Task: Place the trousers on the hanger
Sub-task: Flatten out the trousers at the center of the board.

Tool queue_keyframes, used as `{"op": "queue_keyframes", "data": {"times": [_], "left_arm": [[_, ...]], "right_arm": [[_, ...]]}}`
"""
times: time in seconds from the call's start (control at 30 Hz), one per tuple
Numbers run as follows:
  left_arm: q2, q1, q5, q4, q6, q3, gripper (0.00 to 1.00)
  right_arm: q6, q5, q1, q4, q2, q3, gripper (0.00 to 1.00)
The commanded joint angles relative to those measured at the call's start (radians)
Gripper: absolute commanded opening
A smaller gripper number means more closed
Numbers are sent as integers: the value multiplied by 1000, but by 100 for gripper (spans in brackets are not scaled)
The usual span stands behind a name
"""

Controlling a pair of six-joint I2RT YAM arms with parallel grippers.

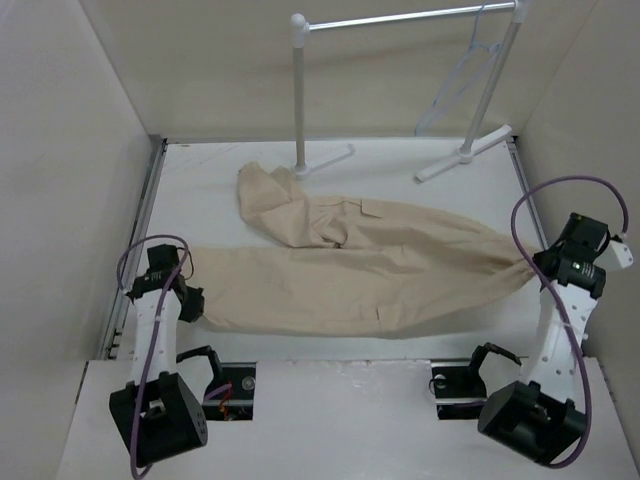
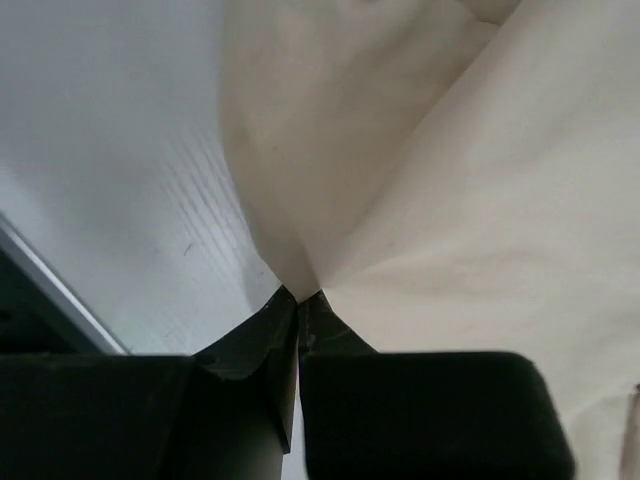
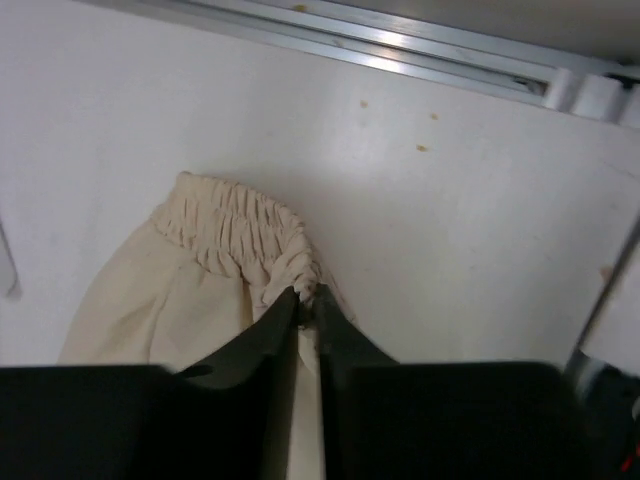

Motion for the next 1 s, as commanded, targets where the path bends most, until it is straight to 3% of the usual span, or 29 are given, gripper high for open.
{"op": "queue_keyframes", "data": {"times": [0.0,0.07,0.13,0.2,0.27,0.33,0.37,0.43,0.5,0.53,0.57,0.63,0.73,0.83,0.97], "left_arm": [[9,-5,-71,-171,-4,177,1],[12,-66,-146,-236,42,288,8],[-12,-117,-189,-280,84,361,26],[-46,-151,-224,-322,131,417,38],[-83,-180,-264,-327,151,454,51],[-106,-206,-278,-315,156,477,54],[-118,-224,-274,-289,153,469,54],[-129,-284,-206,-204,122,411,51],[-101,-354,-101,-99,76,344,47],[-65,-399,-50,-43,47,311,46],[-19,-443,-24,8,29,291,42],[79,-500,-29,112,16,302,36],[208,-504,-68,249,27,388,36],[417,-456,-53,347,56,535,44],[742,-412,-37,366,122,783,46]], "right_arm": [[46,111,-20,-66,-64,-36,24],[12,160,2,-83,-67,-29,52],[-3,229,55,-113,-77,25,70],[-15,281,135,-126,-84,100,80],[-41,321,189,-129,-97,178,82],[-61,313,263,-109,-97,227,82],[-78,278,335,-88,-87,238,80],[-74,170,530,-39,-61,211,64],[-40,78,748,23,-22,137,30],[-17,33,849,55,7,101,17],[-6,-7,937,92,40,70,11],[4,-52,1079,149,111,28,5],[49,-50,1271,216,176,-18,3],[90,-69,1371,282,202,-62,5],[147,-89,1442,316,225,-113,11]]}}
